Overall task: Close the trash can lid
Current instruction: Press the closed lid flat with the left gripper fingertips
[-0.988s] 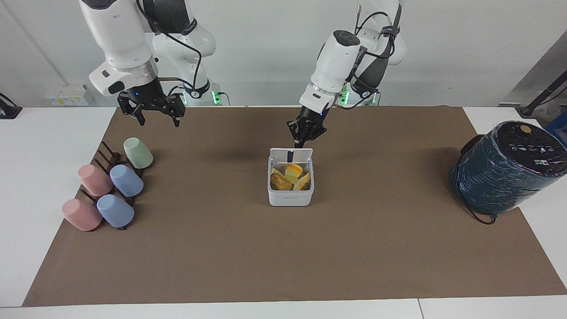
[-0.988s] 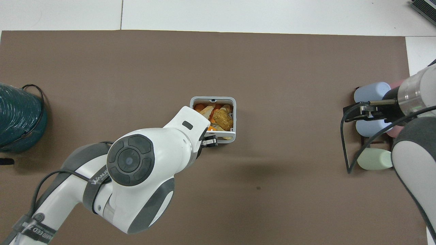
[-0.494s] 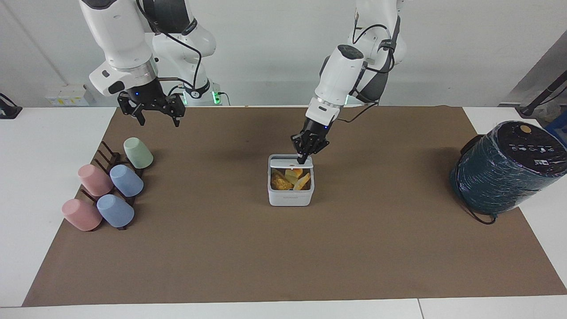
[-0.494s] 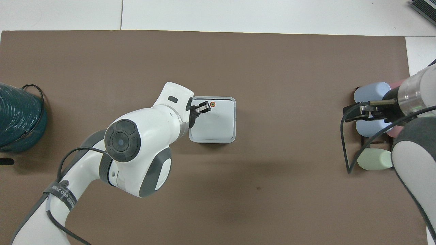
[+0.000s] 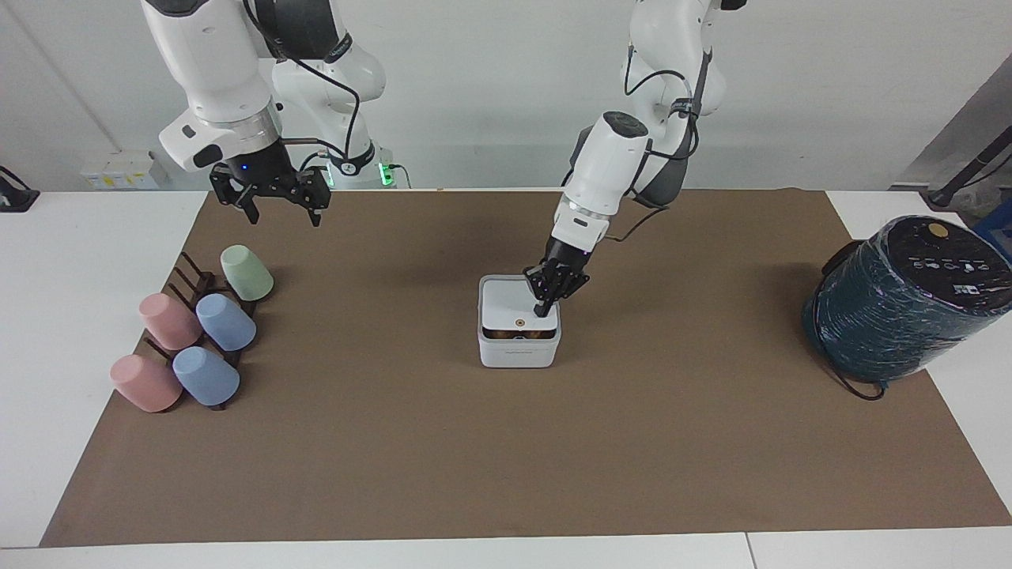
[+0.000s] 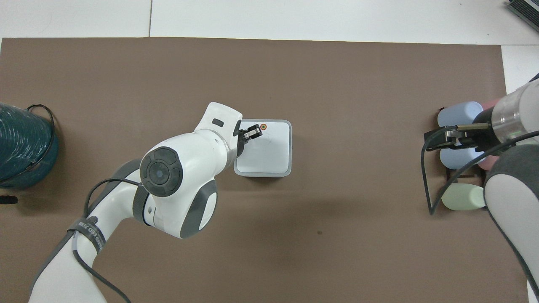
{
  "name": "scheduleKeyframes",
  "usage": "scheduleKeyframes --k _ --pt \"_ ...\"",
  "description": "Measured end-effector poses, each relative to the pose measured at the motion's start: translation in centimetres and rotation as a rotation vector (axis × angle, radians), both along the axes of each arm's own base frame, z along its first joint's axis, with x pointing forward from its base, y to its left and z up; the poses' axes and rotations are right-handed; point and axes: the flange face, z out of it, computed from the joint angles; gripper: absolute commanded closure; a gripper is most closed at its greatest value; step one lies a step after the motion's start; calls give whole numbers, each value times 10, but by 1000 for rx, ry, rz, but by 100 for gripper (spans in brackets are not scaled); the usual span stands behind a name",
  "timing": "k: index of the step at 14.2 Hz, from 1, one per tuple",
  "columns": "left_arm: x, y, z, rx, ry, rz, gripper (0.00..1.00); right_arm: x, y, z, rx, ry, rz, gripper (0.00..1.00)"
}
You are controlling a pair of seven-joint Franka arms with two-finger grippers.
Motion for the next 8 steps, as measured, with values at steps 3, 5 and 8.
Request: scheduleKeyframes --k 3,5,8 --pt "0 -1 -3 2 2 -1 91 0 0 0 0 0 0 0" --pt "0 -1 -4 1 -2 -1 91 0 0 0 0 0 0 0" --pt "1 -3 -3 -1 -5 -2 91 0 0 0 0 0 0 0"
